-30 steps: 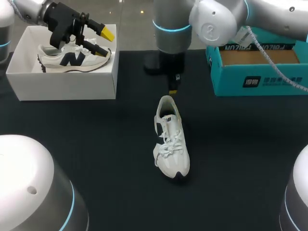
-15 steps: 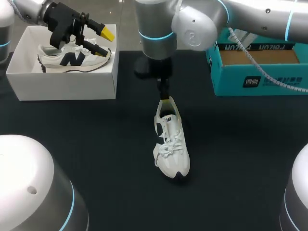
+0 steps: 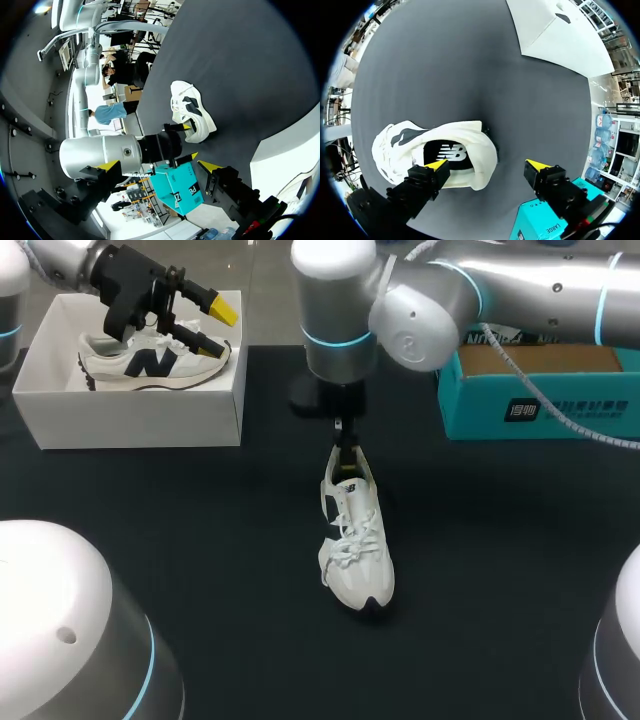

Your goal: Take the shoe out of the shoebox, open the shoe tongue, remove and reinsert the insole, then place the shoe into the shoebox

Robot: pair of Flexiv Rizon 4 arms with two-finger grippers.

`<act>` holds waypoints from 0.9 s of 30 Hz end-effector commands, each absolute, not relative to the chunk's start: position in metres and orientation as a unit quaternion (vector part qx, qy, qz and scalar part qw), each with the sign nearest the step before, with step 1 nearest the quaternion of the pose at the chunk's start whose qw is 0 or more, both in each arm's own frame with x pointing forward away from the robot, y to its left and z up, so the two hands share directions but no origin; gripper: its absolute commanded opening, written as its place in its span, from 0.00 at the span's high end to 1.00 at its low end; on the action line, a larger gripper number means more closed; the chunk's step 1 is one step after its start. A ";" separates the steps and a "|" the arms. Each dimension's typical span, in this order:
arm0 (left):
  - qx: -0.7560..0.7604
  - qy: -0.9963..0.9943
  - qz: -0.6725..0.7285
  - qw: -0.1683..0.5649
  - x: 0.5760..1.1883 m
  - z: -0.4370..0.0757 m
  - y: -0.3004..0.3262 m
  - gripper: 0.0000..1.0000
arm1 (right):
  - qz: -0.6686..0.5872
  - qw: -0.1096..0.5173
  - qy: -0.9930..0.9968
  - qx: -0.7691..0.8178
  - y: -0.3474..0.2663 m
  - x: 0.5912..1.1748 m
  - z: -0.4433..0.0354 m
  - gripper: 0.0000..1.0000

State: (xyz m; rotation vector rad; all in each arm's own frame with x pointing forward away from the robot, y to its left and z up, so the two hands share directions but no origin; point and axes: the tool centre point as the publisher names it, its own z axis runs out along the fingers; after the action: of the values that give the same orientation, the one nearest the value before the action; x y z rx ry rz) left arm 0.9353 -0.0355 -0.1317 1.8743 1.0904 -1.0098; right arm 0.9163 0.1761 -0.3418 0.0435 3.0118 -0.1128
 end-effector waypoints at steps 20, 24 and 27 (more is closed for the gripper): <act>0.730 0.424 -0.392 0.365 0.935 -0.131 -0.035 0.00 | -0.015 0.043 0.999 0.027 0.178 0.932 -0.383 0.19; 0.730 0.424 -0.392 0.365 0.935 -0.131 -0.035 0.00 | -0.015 0.041 0.998 0.033 0.176 0.930 -0.385 0.95; 0.730 0.424 -0.392 0.365 0.935 -0.131 -0.035 0.00 | -0.019 0.040 0.998 0.033 0.176 0.929 -0.385 1.00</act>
State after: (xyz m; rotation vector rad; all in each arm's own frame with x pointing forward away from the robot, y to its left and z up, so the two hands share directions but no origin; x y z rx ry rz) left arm 0.9353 -0.0355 -0.1317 1.8743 1.0904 -1.0099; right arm 0.9292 0.1742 -0.3843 0.1029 3.0599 -0.0507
